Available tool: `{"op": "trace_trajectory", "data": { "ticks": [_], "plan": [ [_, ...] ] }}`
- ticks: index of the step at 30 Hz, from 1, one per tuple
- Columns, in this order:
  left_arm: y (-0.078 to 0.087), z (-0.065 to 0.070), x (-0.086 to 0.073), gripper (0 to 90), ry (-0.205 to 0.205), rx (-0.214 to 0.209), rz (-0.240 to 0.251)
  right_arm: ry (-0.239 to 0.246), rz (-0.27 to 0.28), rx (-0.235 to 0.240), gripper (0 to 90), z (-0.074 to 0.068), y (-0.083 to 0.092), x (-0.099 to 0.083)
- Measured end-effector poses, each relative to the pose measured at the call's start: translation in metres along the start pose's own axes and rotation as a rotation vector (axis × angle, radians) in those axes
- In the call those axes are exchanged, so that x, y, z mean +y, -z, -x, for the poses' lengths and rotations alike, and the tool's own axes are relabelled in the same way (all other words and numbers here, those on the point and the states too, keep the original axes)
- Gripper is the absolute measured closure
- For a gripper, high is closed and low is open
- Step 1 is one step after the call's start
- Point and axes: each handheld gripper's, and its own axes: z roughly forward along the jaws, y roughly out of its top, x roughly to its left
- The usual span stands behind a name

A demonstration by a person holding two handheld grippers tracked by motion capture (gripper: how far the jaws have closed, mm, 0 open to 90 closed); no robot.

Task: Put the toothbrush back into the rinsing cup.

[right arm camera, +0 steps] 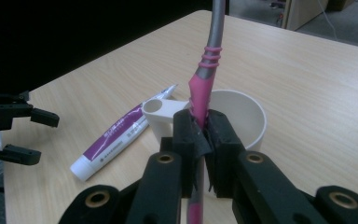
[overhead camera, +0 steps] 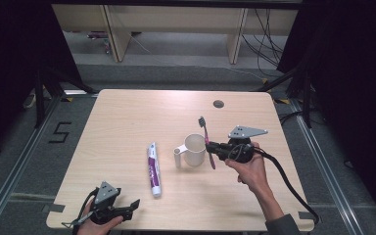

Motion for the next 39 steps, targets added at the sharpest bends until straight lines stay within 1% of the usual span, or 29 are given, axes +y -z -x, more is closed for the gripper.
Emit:
{"op": "trace_trajectory", "data": {
  "ticks": [1, 2, 4, 5, 6, 8, 9, 10, 11, 12, 13, 14, 15, 16, 17, 18, 19, 20, 23, 24, 25, 26, 28, 33, 34, 35, 36, 38, 39],
  "plan": [
    [0.0, 0.0, 0.0, 17.6, -0.001, -0.001, -0.002, -0.007, 0.005, 0.012, 83.8, -0.001, -0.001, 0.001],
    [0.0, 0.0, 0.0, 17.6, 0.0, -0.001, -0.002, 0.019, 0.02, 0.002, 83.8, 0.0, -0.002, 0.002],
    [0.0, 0.0, 0.0, 17.6, -0.003, -0.002, -0.005, -0.007, 0.043, 0.031, 83.8, -0.003, -0.006, 0.004],
    [0.0, 0.001, 0.0, 17.6, -0.004, 0.008, -0.009, -0.007, 0.042, 0.026, 83.8, -0.004, -0.007, 0.006],
    [0.0, 0.001, 0.0, 17.6, -0.003, 0.005, -0.009, -0.012, 0.046, 0.024, 83.8, -0.006, -0.008, 0.007],
    [0.0, 0.0, 0.0, 17.6, -0.003, -0.002, -0.007, 0.007, 0.058, 0.035, 83.8, -0.007, -0.012, 0.009],
    [0.0, 0.0, 0.0, 17.6, -0.002, -0.002, -0.005, 0.013, 0.064, 0.027, 83.8, -0.009, -0.014, 0.011],
    [0.0, 0.0, 0.0, 17.6, -0.003, -0.003, -0.005, 0.011, 0.081, 0.043, 83.8, -0.01, -0.017, 0.011],
    [0.0, 0.0, 0.0, 17.6, -0.004, -0.004, -0.007, 0.019, 0.079, 0.041, 83.8, -0.011, -0.019, 0.012],
    [0.0, 0.0, 0.0, 17.6, -0.004, -0.005, -0.008, 0.045, 0.088, 0.026, 83.8, -0.011, -0.021, 0.013],
    [0.0, 0.0, 0.0, 17.6, -0.003, -0.002, -0.005, 0.043, 0.077, 0.014, 83.8, -0.013, -0.022, 0.014],
    [0.0, 0.0, 0.0, 17.6, -0.003, -0.002, -0.004, 0.029, 0.079, 0.025, 83.8, -0.015, -0.024, 0.014],
    [0.0, 0.0, 0.0, 17.6, -0.003, -0.002, -0.003, 0.04, 0.088, 0.034, 83.8, -0.015, -0.026, 0.015],
    [0.0, 0.0, 0.0, 17.6, -0.003, -0.003, -0.003, 0.037, 0.096, 0.03, 83.8, -0.017, -0.028, 0.016],
    [0.0, 0.0, 0.0, 17.6, -0.003, -0.002, -0.002, 0.025, 0.103, 0.042, 83.8, -0.019, -0.029, 0.016],
    [0.001, 0.0, 0.0, 17.6, -0.003, -0.003, -0.003, 0.033, 0.111, 0.025, 83.8, -0.02, -0.03, 0.017],
    [0.0, 0.0, 0.0, 17.6, -0.003, -0.003, -0.002, 0.043, 0.122, 0.034, 83.8, -0.019, -0.032, 0.018],
    [0.0, 0.0, 0.0, 17.6, -0.005, -0.003, -0.003, 0.038, 0.138, 0.044, 83.9, -0.02, -0.034, 0.019],
    [0.0, 0.001, 0.0, 17.6, 0.001, -0.007, 0.005, 0.051, 0.161, 0.051, 83.9, -0.023, -0.038, 0.022],
    [0.0, 0.001, 0.0, 17.6, -0.002, -0.007, 0.003, 0.042, 0.173, 0.051, 83.9, -0.024, -0.04, 0.023],
    [0.0, 0.001, 0.0, 17.6, -0.005, -0.006, -0.002, 0.054, 0.19, 0.048, 83.8, -0.023, -0.041, 0.024],
    [0.0, 0.0, 0.0, 17.6, -0.008, -0.006, -0.003, 0.037, 0.193, 0.061, 83.8, -0.024, -0.042, 0.025],
    [0.0, 0.0, 0.0, 17.6, -0.007, -0.008, -0.001, 0.045, 0.2, 0.065, 83.8, -0.024, -0.045, 0.028],
    [-0.001, 0.001, 0.0, 17.6, 0.0, -0.008, 0.005, 0.009, 0.22, 0.085, 83.8, -0.027, -0.054, 0.032],
    [0.0, 0.001, 0.0, 17.6, -0.001, -0.007, 0.006, 0.028, 0.229, 0.074, 83.8, -0.026, -0.056, 0.033],
    [0.0, 0.001, 0.0, 17.6, -0.007, -0.008, 0.002, 0.012, 0.224, 0.08, 83.9, -0.027, -0.057, 0.034],
    [0.0, 0.001, 0.001, 17.6, -0.008, -0.008, 0.001, 0.01, 0.227, 0.079, 83.8, -0.027, -0.059, 0.034],
    [0.0, 0.001, 0.001, 17.6, -0.008, -0.009, 0.002, 0.031, 0.225, 0.074, 83.8, -0.027, -0.062, 0.036],
    [0.0, 0.0, 0.001, 17.6, -0.008, -0.008, 0.003, 0.014, 0.223, 0.077, 83.9, -0.028, -0.063, 0.037]
  ]
}}
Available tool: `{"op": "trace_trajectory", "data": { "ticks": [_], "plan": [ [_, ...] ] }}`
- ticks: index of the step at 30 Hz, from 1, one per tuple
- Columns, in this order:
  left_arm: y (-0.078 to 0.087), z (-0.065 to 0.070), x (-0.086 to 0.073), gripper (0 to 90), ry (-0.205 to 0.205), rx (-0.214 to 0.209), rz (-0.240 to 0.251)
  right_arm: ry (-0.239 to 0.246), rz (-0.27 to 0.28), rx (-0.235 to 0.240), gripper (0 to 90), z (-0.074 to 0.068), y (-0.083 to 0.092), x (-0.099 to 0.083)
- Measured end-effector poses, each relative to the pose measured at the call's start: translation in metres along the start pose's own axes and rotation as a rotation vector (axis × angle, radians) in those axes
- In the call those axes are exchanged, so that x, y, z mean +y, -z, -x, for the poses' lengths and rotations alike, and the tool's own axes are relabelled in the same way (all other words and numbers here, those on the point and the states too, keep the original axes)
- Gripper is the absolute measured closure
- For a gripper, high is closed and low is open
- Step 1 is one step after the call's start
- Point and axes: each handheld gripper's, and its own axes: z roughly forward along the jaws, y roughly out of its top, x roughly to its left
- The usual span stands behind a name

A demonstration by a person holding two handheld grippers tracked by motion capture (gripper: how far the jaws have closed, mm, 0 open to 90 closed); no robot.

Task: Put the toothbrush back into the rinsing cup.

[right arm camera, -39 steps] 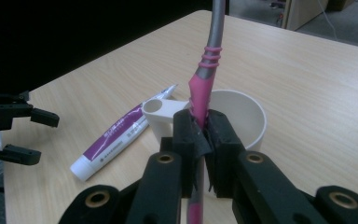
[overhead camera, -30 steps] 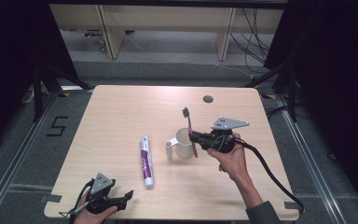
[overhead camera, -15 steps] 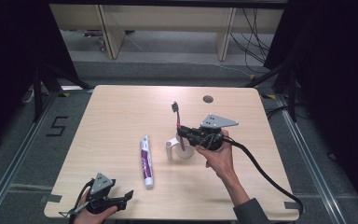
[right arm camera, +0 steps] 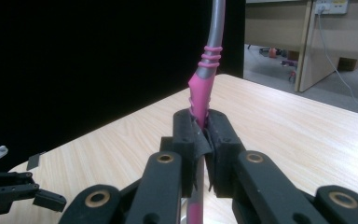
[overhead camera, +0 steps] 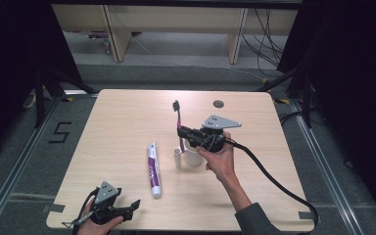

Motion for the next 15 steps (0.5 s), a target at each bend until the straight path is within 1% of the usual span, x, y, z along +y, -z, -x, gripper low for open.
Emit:
{"op": "trace_trajectory", "data": {
  "ticks": [2, 3, 4, 5, 6, 7, 8, 9, 10, 11, 12, 13, 15],
  "plan": [
    [0.0, 0.0, 0.0, 17.6, -0.005, -0.002, -0.003, -0.012, 0.012, 0.004, 83.9, 0.001, -0.002, 0.0],
    [0.0, 0.0, 0.0, 17.6, 0.003, -0.002, 0.002, -0.012, 0.017, 0.006, 83.8, 0.003, -0.004, 0.0],
    [-0.001, 0.002, 0.0, 17.6, 0.025, -0.002, 0.021, -0.021, 0.023, 0.014, 83.8, 0.004, -0.005, -0.001],
    [-0.001, 0.002, 0.0, 17.5, 0.024, -0.002, 0.019, -0.028, 0.017, 0.012, 83.8, 0.004, -0.005, -0.002],
    [-0.001, 0.002, 0.0, 17.6, 0.024, -0.002, 0.019, -0.019, 0.025, 0.013, 83.8, 0.005, -0.007, -0.002],
    [-0.001, 0.002, 0.0, 17.6, 0.024, -0.003, 0.019, -0.031, 0.024, 0.017, 83.8, 0.004, -0.008, -0.003],
    [-0.001, 0.002, 0.0, 17.6, 0.024, -0.004, 0.016, -0.032, 0.026, 0.015, 83.8, 0.004, -0.008, -0.003],
    [0.0, 0.001, 0.0, 17.6, 0.011, -0.001, 0.008, -0.036, 0.032, 0.018, 83.8, 0.004, -0.009, -0.003],
    [-0.002, 0.002, 0.0, 17.6, 0.026, -0.002, 0.022, -0.041, 0.031, 0.018, 83.8, 0.005, -0.009, -0.004],
    [-0.001, 0.002, 0.0, 17.6, 0.025, 0.0, 0.018, -0.036, 0.039, 0.016, 83.8, 0.006, -0.01, -0.004],
    [-0.001, 0.003, 0.0, 17.6, 0.021, 0.007, 0.012, -0.048, 0.035, 0.015, 83.8, 0.006, -0.011, -0.005],
    [-0.001, 0.003, 0.0, 17.6, 0.017, 0.006, 0.01, -0.043, 0.036, 0.008, 83.8, 0.007, -0.012, -0.005],
    [-0.001, 0.003, 0.0, 17.6, 0.023, 0.006, 0.012, -0.054, 0.038, 0.02, 83.8, 0.007, -0.013, -0.006]
  ]
}}
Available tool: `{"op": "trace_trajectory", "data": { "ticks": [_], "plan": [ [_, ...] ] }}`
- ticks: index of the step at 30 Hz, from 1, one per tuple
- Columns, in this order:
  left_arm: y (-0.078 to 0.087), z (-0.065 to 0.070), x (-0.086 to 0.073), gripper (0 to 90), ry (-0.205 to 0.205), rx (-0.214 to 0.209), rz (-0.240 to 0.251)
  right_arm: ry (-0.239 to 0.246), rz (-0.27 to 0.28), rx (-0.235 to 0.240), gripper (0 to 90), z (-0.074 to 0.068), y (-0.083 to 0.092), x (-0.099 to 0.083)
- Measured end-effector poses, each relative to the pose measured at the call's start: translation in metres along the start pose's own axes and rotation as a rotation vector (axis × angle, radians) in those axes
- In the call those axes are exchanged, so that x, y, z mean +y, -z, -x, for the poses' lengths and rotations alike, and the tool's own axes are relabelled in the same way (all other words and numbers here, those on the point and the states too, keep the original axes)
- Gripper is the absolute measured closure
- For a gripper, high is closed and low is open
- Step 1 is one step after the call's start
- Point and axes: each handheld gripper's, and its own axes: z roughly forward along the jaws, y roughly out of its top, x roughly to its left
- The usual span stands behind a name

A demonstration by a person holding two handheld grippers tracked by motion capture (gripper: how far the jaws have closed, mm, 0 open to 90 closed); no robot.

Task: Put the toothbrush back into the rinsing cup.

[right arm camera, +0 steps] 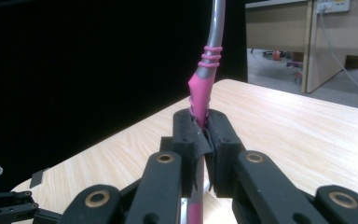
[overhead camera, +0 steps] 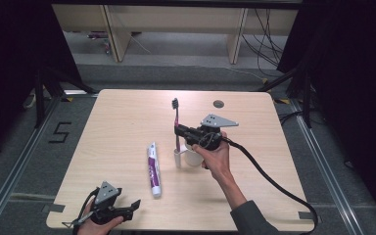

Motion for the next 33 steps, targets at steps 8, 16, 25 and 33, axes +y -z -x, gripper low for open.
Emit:
{"op": "trace_trajectory", "data": {
  "ticks": [8, 16, 25, 33],
  "plan": [
    [0.0, 0.0, 0.0, 17.6, -0.002, -0.006, 0.003, 0.038, -0.04, -0.007, 83.7, -0.001, -0.005, -0.009],
    [0.0, -0.002, 0.0, 17.6, -0.021, -0.008, -0.008, 0.066, -0.09, -0.021, 83.6, -0.002, -0.009, -0.019],
    [0.0, -0.002, 0.0, 17.6, -0.018, -0.01, -0.007, 0.104, -0.141, -0.029, 82.6, -0.002, -0.005, -0.029],
    [0.0, -0.002, 0.0, 17.6, -0.02, -0.006, -0.015, 0.15, -0.187, -0.052, 82.0, -0.003, -0.005, -0.035]
  ]
}}
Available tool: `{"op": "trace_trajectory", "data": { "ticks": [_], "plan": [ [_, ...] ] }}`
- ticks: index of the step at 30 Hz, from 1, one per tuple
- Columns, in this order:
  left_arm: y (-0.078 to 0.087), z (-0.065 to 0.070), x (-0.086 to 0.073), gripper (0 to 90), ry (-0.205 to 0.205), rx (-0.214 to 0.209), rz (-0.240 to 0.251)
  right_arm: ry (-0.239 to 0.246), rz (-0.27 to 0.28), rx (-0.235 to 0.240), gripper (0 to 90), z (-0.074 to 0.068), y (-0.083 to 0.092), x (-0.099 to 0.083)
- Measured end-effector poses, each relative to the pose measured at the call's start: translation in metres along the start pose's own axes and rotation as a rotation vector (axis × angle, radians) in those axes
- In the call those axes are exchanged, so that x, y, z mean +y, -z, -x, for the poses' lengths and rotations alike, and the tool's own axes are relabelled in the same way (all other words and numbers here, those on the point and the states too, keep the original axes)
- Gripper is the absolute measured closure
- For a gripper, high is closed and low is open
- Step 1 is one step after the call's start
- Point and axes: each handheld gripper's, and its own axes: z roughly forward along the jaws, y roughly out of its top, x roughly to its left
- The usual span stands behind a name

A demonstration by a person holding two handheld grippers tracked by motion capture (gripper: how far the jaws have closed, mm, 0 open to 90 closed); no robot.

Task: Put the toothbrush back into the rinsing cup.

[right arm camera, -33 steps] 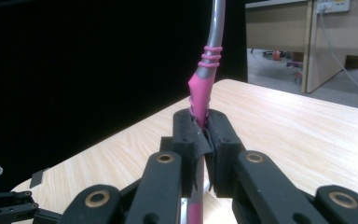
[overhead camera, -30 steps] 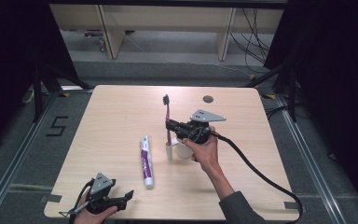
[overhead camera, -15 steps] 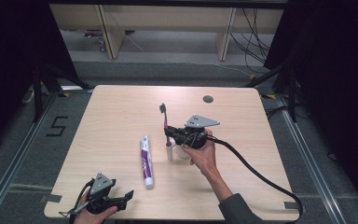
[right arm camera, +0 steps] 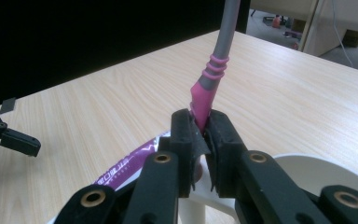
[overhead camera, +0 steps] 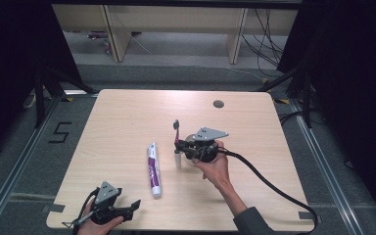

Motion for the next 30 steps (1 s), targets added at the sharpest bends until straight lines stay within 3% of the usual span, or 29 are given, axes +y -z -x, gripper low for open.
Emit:
{"op": "trace_trajectory", "data": {
  "ticks": [5, 7, 8, 9, 10, 11, 16, 18, 19, 22, 24, 25, 28, 30],
  "plan": [
    [0.0, 0.0, 0.0, 17.6, -0.001, -0.001, 0.002, -0.027, -0.011, -0.003, 81.2, 0.0, -0.001, -0.001],
    [-0.001, 0.001, 0.0, 17.6, 0.021, -0.002, 0.021, -0.028, -0.012, 0.001, 78.9, 0.0, -0.002, -0.001],
    [0.0, 0.0, 0.0, 17.6, -0.001, -0.004, 0.004, -0.009, -0.009, -0.009, 77.8, 0.001, -0.002, -0.001],
    [0.001, 0.0, 0.0, 17.6, -0.003, 0.001, 0.0, -0.028, -0.013, 0.001, 77.7, 0.0, -0.003, -0.002],
    [0.001, 0.0, 0.0, 17.6, -0.002, 0.002, 0.001, -0.007, -0.017, 0.005, 77.4, 0.001, -0.003, -0.002],
    [-0.001, 0.001, 0.0, 17.6, 0.018, 0.0, 0.017, -0.006, -0.014, 0.006, 77.0, 0.001, -0.003, -0.003],
    [0.001, 0.0, 0.0, 17.6, -0.003, 0.003, -0.004, -0.029, -0.019, 0.001, 64.5, -0.002, 0.0, -0.002],
    [0.0, 0.0, 0.0, 17.6, -0.001, -0.003, 0.004, -0.026, -0.026, -0.023, 59.4, -0.002, 0.004, 0.0],
    [0.001, 0.0, 0.0, 17.6, -0.002, 0.001, 0.001, -0.032, -0.014, -0.003, 58.3, -0.002, 0.005, 0.0],
    [0.0, 0.0, 0.0, 17.6, 0.0, -0.004, 0.01, -0.071, -0.025, -0.031, 55.7, -0.003, 0.017, 0.0],
    [0.0, 0.0, 0.0, 17.6, -0.001, -0.004, 0.007, -0.049, -0.024, -0.048, 54.5, 0.0, 0.025, 0.0],
    [0.0, 0.0, 0.0, 17.6, 0.0, -0.002, -0.001, -0.083, -0.026, -0.037, 54.5, -0.001, 0.028, -0.001],
    [-0.001, 0.0, 0.0, 17.6, 0.001, -0.003, 0.0, -0.061, -0.023, -0.074, 54.2, 0.002, 0.041, -0.002],
    [0.0, 0.0, 0.0, 17.6, 0.001, -0.003, -0.006, -0.06, -0.031, -0.069, 54.2, 0.003, 0.048, -0.002]
  ]
}}
